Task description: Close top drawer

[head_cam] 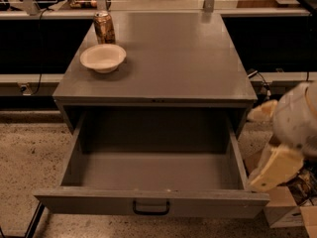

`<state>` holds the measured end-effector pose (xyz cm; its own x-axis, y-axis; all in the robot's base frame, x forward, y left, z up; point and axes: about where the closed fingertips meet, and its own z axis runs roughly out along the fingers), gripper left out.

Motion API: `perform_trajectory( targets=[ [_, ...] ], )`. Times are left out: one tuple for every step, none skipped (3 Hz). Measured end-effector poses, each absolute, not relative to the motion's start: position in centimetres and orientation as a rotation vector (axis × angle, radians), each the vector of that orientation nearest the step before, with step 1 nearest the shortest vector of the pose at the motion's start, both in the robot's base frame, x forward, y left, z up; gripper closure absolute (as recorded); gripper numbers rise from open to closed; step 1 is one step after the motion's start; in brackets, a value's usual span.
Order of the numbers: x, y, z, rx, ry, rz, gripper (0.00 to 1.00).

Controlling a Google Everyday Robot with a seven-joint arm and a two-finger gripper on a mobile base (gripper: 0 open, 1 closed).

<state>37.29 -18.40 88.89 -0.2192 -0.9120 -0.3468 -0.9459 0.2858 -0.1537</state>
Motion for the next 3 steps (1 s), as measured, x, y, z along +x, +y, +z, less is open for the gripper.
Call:
perform_trajectory(
  targets=[
    [35.0, -16.0, 83.8, -1.633, 2.177, 0.210, 0.41],
    [32.5, -14.9, 78.9, -1.577, 2.187, 0.283, 0.65],
    [30.0, -14.3, 75.1, -1.528, 2.193, 0.338, 0.88]
  ],
)
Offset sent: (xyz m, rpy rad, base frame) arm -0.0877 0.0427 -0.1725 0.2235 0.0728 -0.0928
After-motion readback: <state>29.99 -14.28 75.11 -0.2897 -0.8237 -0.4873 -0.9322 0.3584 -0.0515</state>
